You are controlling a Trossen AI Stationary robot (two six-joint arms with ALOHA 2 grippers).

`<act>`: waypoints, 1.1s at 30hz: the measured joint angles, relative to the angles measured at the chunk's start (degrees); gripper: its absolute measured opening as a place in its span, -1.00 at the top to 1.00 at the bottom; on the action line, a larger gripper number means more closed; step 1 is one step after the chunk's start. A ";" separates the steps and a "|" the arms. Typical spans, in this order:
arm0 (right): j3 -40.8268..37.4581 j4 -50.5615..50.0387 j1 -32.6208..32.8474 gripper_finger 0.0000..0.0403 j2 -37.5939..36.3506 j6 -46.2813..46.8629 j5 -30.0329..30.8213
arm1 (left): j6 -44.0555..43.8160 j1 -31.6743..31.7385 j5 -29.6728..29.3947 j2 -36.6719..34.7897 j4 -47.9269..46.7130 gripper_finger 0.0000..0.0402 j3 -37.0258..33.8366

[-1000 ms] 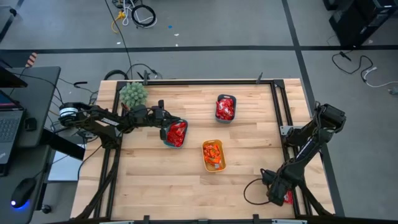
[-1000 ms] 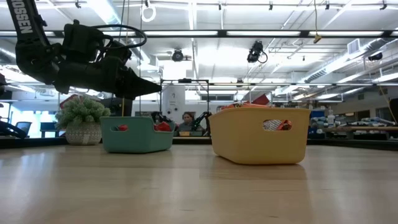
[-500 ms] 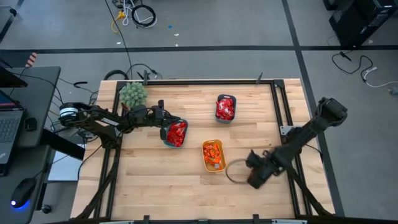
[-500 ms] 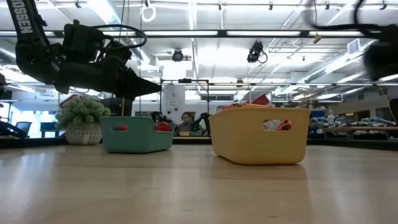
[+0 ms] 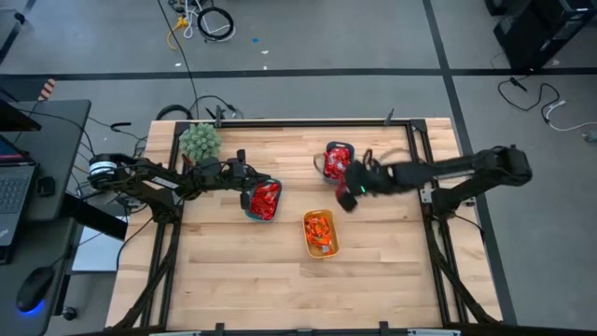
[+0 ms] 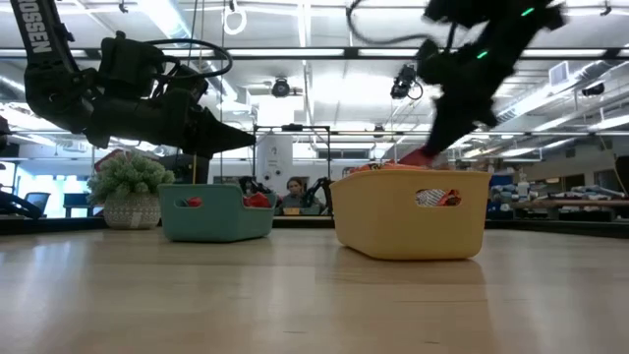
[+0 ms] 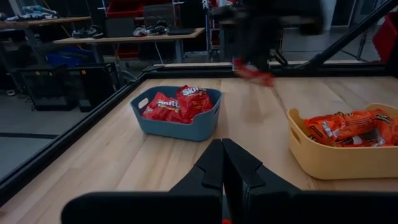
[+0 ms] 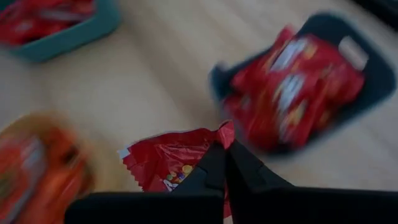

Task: Sort candy
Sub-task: Put the red candy into the blue bin, then move the blue bin from the top right to the middle right

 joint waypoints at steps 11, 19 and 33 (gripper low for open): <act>8.25 5.73 -21.58 1.00 13.76 -19.54 -6.49 | 0.00 0.00 -0.79 0.00 -0.05 0.99 0.00; 11.21 4.75 -25.44 0.95 21.95 -22.93 -6.97 | 0.00 0.00 -0.76 0.00 -0.11 0.99 0.00; 21.98 -10.22 -25.25 -0.07 19.63 -25.56 -5.28 | -0.68 0.02 -0.74 0.00 -0.13 0.99 0.00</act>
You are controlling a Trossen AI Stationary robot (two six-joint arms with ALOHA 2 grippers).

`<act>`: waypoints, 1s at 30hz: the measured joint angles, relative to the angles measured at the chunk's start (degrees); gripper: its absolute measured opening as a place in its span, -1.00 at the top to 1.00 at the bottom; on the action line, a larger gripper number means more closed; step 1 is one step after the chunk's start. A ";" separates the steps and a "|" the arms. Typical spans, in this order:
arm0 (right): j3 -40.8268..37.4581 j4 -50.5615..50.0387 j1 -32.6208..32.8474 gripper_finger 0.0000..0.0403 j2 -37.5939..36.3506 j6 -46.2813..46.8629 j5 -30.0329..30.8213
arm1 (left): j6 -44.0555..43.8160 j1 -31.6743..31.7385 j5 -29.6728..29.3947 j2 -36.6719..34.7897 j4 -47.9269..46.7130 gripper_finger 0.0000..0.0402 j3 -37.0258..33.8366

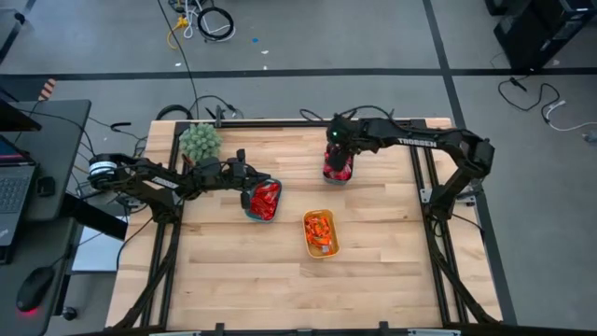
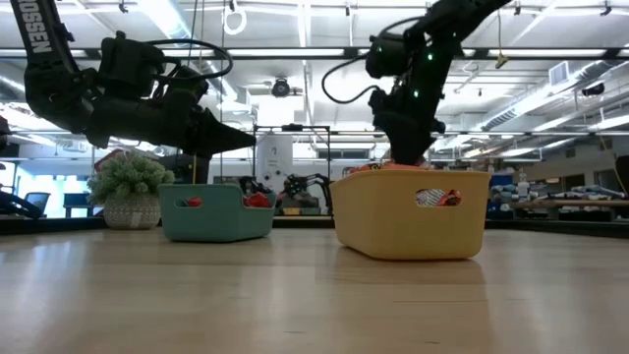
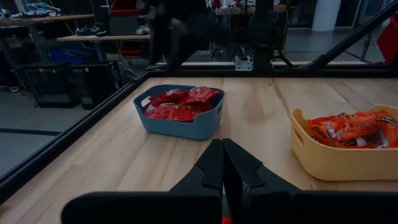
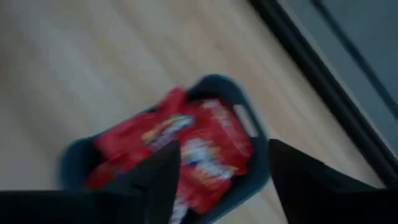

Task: Sort candy
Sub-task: Move the blue bin from the top right to the middle right

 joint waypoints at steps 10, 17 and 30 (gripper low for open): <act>-3.04 -3.92 11.74 0.13 0.15 -3.81 -11.77 | 0.80 -0.02 -0.20 0.00 0.12 0.99 0.00; -6.73 2.42 12.57 0.59 0.17 -4.67 -2.84 | 1.15 -0.02 -1.31 0.00 0.11 0.99 0.00; -6.98 5.50 11.95 0.57 0.17 -7.88 -9.16 | 1.84 0.00 -1.77 0.00 -0.20 0.99 0.00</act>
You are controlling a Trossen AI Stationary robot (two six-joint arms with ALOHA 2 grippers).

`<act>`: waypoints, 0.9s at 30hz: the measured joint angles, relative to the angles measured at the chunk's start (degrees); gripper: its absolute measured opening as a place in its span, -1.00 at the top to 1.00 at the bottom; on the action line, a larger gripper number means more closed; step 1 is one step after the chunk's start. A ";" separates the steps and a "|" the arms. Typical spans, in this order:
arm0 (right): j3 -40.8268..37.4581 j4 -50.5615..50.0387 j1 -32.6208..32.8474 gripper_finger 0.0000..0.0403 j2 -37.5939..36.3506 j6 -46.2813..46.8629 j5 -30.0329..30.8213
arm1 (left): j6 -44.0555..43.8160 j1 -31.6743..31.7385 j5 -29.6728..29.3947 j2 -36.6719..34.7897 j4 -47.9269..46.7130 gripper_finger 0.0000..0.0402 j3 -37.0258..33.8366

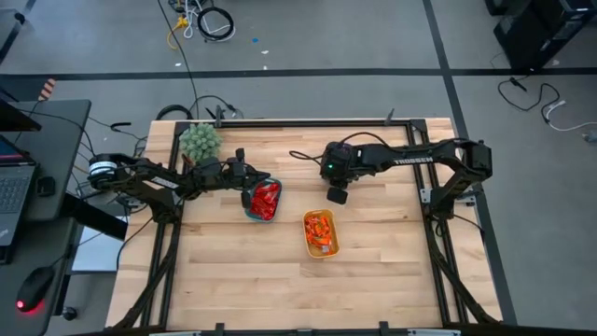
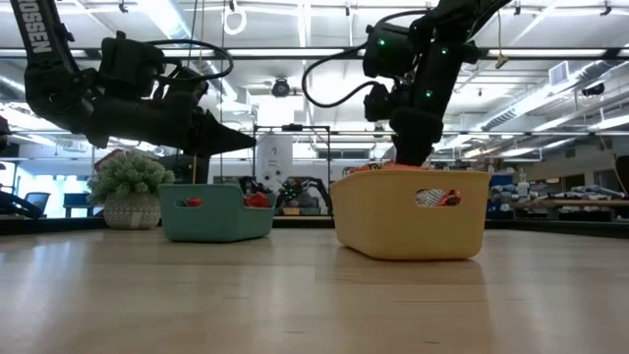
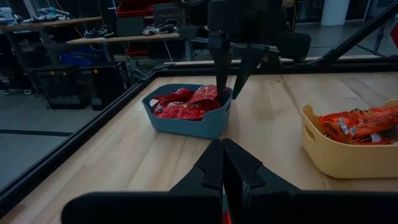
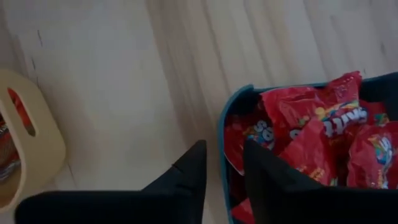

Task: Sort candy
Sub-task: Move the blue bin from the top right to the middle right

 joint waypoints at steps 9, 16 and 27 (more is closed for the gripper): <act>-3.95 2.73 -0.20 0.47 0.00 -2.08 -0.24 | 0.00 -0.01 -0.03 0.00 -0.37 0.99 0.00; -4.51 2.09 -0.03 0.93 0.00 -4.21 -0.19 | -0.02 -0.02 -0.04 0.00 -0.33 0.99 0.00; -4.47 -6.69 5.63 0.98 -0.18 -1.33 -0.11 | -0.02 0.00 -0.09 0.00 -1.53 0.99 0.00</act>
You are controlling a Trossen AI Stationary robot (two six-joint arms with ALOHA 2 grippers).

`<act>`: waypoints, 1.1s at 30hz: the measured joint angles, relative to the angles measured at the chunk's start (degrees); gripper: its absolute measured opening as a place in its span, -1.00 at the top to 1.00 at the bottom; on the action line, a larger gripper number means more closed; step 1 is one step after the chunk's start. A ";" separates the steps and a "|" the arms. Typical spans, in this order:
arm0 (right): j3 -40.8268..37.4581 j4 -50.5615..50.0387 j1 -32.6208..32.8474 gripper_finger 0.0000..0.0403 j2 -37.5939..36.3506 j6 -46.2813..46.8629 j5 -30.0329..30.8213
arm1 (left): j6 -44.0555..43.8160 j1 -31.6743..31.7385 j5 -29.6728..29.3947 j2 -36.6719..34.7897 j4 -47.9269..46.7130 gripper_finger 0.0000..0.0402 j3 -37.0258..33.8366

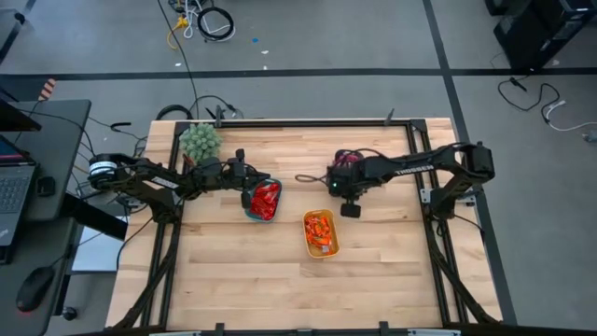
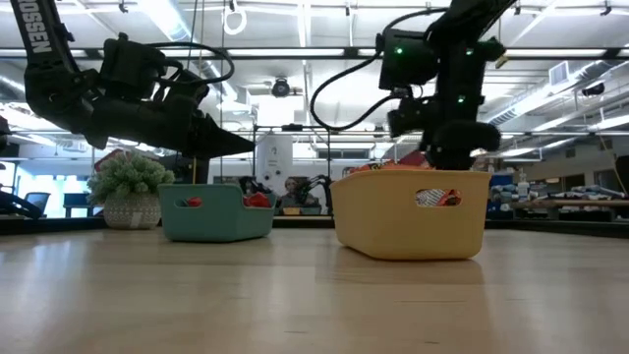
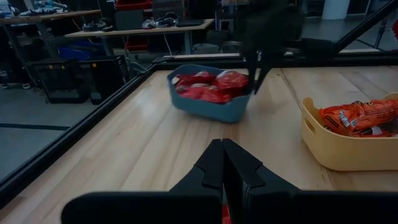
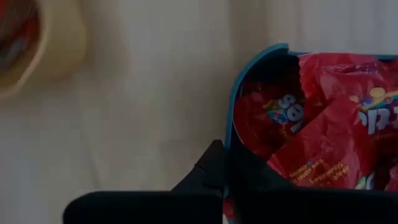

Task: Sort candy
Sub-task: Move the blue bin from the top right to the middle right

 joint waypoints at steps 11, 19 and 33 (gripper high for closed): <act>-0.05 -13.43 11.16 1.00 -1.38 5.51 0.00 | -0.02 -0.01 0.00 0.00 0.02 0.99 0.01; -0.12 -16.15 16.79 0.99 -4.05 9.69 -2.32 | -0.79 0.00 -0.02 0.00 0.07 0.99 0.00; 4.30 -15.51 20.31 0.30 -4.11 15.98 -0.32 | -1.07 -0.02 -0.02 0.00 0.08 0.99 0.01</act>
